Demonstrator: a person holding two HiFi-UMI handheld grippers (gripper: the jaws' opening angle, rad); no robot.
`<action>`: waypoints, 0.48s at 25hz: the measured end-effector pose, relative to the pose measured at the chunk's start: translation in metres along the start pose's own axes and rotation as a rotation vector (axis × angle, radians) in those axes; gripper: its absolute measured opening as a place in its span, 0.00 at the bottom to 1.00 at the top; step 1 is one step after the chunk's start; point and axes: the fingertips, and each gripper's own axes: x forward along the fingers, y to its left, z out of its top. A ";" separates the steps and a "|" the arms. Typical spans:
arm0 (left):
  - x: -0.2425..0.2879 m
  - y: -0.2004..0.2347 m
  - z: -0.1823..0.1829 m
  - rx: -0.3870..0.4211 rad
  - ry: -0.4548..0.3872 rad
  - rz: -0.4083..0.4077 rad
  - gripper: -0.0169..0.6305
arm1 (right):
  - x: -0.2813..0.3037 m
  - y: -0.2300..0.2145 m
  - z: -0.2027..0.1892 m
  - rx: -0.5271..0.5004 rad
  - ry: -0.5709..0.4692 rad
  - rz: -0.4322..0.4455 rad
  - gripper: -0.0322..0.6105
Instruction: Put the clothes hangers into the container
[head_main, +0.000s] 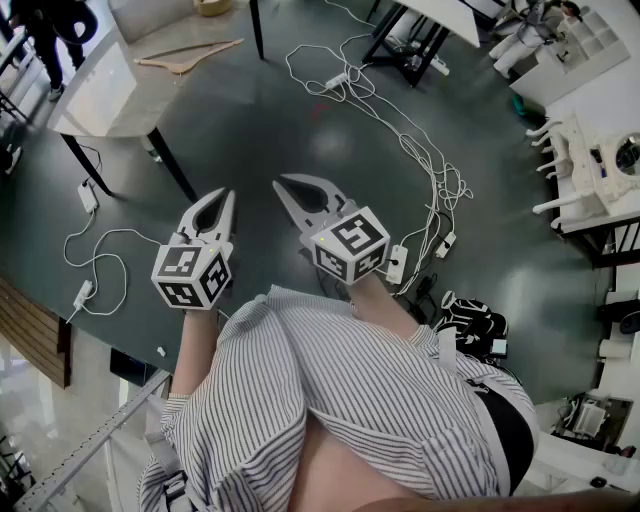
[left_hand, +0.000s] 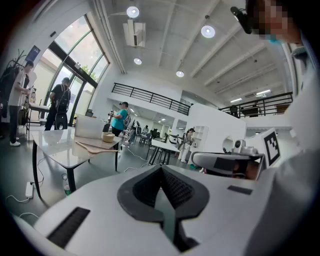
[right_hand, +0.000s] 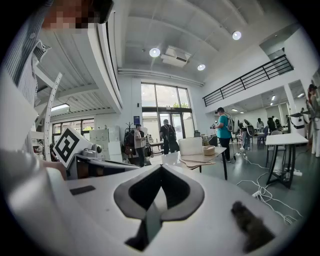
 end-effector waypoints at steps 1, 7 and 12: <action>0.001 -0.003 0.000 0.000 -0.001 -0.003 0.04 | -0.001 0.000 0.000 0.001 0.001 0.002 0.07; 0.007 -0.014 -0.004 -0.004 0.006 -0.025 0.04 | 0.001 0.006 0.000 0.011 -0.003 0.033 0.07; 0.010 -0.013 -0.005 0.004 0.007 -0.016 0.04 | 0.002 0.012 -0.001 0.011 -0.014 0.046 0.07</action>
